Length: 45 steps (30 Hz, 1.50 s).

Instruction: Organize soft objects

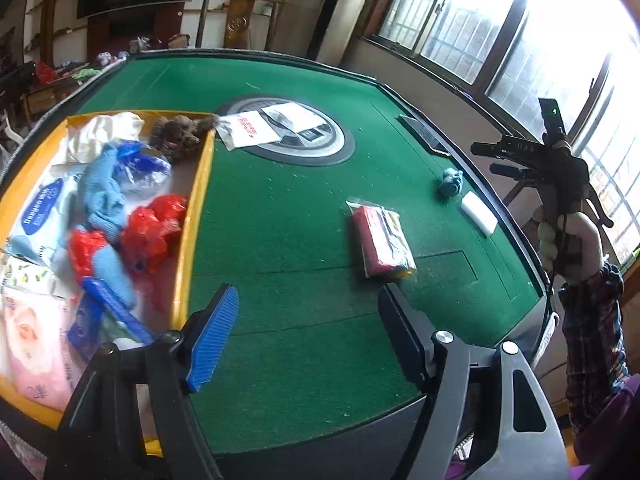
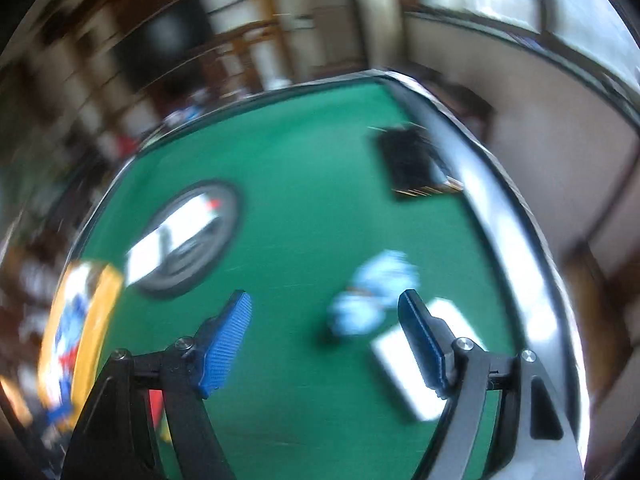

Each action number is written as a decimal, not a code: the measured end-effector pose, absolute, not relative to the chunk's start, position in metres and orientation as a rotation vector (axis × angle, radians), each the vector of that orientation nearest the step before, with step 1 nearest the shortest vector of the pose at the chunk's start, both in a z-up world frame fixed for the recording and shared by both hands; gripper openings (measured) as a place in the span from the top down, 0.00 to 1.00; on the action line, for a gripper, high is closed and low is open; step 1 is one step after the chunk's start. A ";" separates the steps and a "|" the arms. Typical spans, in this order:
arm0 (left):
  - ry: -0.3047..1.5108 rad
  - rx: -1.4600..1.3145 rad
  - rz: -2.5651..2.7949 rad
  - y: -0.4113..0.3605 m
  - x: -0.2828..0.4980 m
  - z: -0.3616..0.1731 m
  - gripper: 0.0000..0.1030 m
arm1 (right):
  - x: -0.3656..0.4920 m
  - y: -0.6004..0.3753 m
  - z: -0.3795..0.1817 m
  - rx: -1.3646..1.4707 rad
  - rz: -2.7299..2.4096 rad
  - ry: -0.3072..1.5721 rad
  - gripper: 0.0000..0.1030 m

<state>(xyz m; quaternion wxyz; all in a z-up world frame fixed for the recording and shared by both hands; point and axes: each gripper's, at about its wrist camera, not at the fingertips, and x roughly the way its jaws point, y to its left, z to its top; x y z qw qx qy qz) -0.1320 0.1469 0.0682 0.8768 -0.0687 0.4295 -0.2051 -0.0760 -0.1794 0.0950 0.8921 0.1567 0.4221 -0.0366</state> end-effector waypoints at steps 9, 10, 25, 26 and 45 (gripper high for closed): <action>0.917 -0.111 -0.407 0.134 -0.136 0.069 0.30 | -0.050 -0.211 0.052 0.474 -0.070 0.927 0.31; 0.919 -0.111 -0.400 0.135 -0.135 0.069 0.30 | -0.043 -0.205 0.047 0.475 -0.066 0.934 0.31; 0.989 -0.068 -0.384 0.101 -0.104 0.057 0.30 | -0.070 -0.183 0.028 0.496 0.088 0.873 0.73; 1.011 -0.071 -0.387 0.094 -0.097 0.051 0.30 | -0.073 -0.179 0.026 0.503 0.125 0.877 0.74; 0.952 0.198 -0.396 -0.009 -0.057 0.020 0.54 | -0.093 -0.170 0.041 0.490 0.139 0.765 0.40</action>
